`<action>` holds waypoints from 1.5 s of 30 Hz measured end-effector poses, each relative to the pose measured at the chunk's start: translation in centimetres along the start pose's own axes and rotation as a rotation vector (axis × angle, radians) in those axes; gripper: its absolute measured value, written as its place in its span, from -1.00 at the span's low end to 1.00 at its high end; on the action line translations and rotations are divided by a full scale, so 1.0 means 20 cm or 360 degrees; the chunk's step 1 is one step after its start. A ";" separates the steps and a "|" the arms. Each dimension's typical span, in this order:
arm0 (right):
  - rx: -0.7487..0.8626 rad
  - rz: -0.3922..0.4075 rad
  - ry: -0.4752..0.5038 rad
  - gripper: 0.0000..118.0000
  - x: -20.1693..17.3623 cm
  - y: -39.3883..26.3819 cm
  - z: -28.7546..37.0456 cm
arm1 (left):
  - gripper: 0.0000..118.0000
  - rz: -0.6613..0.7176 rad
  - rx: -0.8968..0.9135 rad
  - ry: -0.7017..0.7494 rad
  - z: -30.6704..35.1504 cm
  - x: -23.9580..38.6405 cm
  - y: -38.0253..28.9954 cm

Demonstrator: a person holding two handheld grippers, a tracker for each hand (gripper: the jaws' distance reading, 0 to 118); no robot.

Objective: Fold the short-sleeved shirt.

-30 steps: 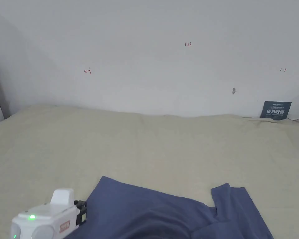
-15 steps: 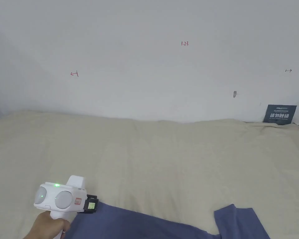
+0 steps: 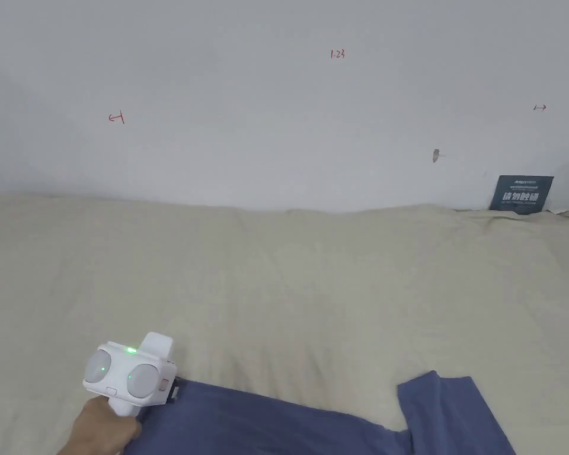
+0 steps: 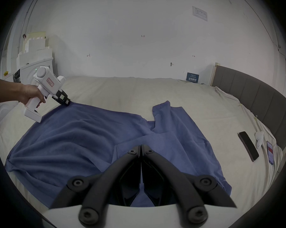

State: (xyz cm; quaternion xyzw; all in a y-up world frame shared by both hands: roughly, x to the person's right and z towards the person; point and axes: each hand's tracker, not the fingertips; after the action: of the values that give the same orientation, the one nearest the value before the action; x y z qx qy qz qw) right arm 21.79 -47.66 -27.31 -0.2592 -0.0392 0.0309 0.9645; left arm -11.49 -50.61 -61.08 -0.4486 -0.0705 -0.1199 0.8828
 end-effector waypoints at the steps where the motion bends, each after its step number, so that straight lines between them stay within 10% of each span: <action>1: -0.0004 -0.0017 -0.0001 -0.99 0.01 0.00 0.00 | -1.00 0.0078 0.0002 -0.0015 0.02 -0.02 0.01; 11: -0.0153 -0.0193 -0.0087 -0.97 0.28 0.00 -0.03 | -1.00 0.0101 0.0331 -0.0108 0.43 -0.03 -0.06; 26: -0.0708 -0.0369 -0.0085 -0.11 0.93 0.19 -0.70 | -1.00 0.0150 0.0467 -0.0113 0.81 0.07 -0.30; 32: -0.0821 -0.0258 -0.0120 -0.16 0.87 0.21 -0.79 | -1.00 0.0149 0.0440 -0.0090 0.80 0.03 -0.31; 34: -0.0809 -0.0219 -0.0100 -0.47 0.84 0.21 -0.79 | -1.00 0.0143 0.0433 -0.0080 0.80 0.03 -0.32; 35: -0.0798 -0.0207 -0.0082 -0.94 0.83 0.20 -0.79 | -1.00 0.0147 0.0425 -0.0079 0.79 0.02 -0.32; 45: -0.0514 -0.0181 -0.0158 -0.97 0.81 0.27 -0.58 | -1.00 0.0183 0.0449 -0.0060 0.85 -0.04 -0.35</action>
State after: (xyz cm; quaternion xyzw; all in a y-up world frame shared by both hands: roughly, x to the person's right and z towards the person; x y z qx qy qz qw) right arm 38.84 -47.46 -39.02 -0.4064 -0.1058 -0.0178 0.9074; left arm -14.40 -40.80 -45.88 -0.3257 -0.0774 -0.0497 0.9410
